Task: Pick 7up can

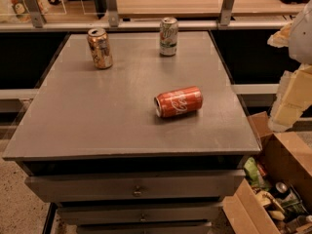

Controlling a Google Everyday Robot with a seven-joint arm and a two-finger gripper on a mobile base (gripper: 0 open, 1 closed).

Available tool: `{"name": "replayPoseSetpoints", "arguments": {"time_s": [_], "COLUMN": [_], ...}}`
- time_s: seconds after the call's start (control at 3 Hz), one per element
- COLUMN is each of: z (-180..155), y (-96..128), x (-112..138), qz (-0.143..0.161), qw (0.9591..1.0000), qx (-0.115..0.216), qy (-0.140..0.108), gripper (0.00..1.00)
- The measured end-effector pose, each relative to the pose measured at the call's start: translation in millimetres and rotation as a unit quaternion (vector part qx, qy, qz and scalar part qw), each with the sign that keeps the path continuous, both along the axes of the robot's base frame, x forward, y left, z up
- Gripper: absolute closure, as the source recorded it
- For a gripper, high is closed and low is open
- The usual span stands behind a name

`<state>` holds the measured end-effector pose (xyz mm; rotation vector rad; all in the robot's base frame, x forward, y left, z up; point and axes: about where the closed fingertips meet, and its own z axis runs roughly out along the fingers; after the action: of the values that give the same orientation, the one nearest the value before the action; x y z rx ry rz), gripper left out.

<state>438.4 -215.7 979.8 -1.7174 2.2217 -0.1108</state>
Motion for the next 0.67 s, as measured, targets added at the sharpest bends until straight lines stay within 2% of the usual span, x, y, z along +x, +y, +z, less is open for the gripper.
{"name": "replayPoseSetpoints", "arguments": {"time_s": [0.33, 0.67], "z": [1, -1], "y": [2, 14], "x": [3, 30], "qz": [0.003, 0.018], "qw": [1.0, 0.9995], "qx": [0.002, 0.023], "qy": [-0.003, -0.013], "gripper": [0.0, 0.0]}}
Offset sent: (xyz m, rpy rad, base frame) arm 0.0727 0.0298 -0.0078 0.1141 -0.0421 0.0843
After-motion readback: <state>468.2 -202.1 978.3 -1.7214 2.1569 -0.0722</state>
